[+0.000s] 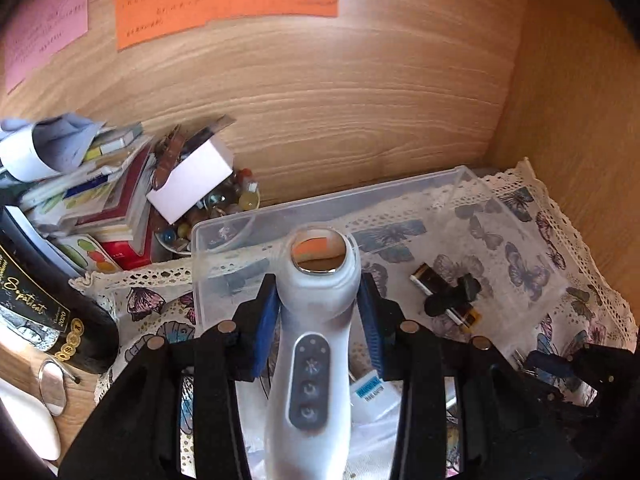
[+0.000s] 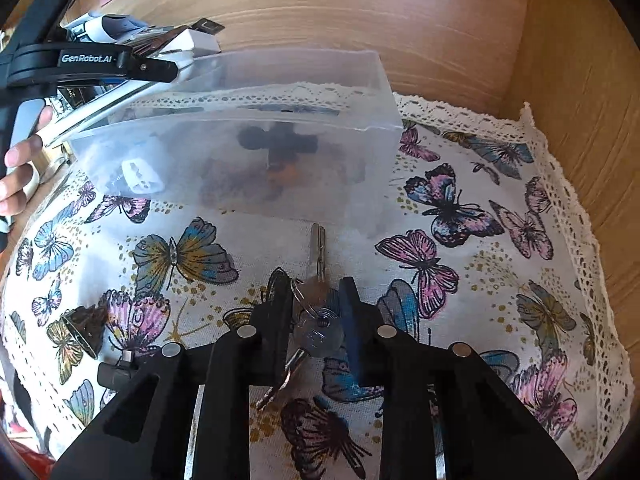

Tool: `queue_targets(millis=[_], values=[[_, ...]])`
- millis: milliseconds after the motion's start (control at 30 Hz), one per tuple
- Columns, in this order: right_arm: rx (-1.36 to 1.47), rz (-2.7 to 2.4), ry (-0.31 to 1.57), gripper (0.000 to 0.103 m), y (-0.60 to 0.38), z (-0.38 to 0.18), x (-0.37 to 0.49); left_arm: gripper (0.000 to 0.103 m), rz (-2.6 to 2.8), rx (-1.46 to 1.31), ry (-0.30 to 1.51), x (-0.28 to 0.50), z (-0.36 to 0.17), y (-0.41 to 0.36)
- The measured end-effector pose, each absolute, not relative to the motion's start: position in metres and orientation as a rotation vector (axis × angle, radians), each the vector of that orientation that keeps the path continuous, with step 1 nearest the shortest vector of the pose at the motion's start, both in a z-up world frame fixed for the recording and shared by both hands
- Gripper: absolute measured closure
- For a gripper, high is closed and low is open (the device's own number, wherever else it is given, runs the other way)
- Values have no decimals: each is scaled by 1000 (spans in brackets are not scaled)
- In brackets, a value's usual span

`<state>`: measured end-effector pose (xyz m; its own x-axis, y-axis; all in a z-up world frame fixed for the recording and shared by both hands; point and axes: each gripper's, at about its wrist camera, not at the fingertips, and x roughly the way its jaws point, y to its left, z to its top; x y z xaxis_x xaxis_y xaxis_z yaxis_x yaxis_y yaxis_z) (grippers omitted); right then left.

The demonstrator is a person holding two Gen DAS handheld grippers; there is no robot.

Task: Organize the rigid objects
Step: 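Release the white device into the box with the left tool while the right tool drops the keys in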

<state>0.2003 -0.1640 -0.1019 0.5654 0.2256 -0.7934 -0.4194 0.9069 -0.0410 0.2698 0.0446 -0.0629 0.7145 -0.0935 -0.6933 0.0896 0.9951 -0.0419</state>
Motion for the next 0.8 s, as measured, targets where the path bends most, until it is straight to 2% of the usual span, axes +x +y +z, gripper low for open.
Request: queue_targets(millis=[200, 300, 333, 400, 800], values=[[-194, 391, 817, 82, -168, -77, 190, 60, -92, 19, 675, 251, -39, 41], [-187, 388, 773, 83, -167, -62, 184, 47, -89, 21, 622, 235, -26, 41], [-188, 390, 755, 94, -166, -56, 183, 43, -88, 21, 605, 230, -23, 41], [-186, 393, 731, 97, -166, -45, 180, 40, -90, 26, 575, 217, -18, 40], [-215, 388, 637, 98, -161, -19, 178, 28, -109, 46, 550, 162, -27, 43]])
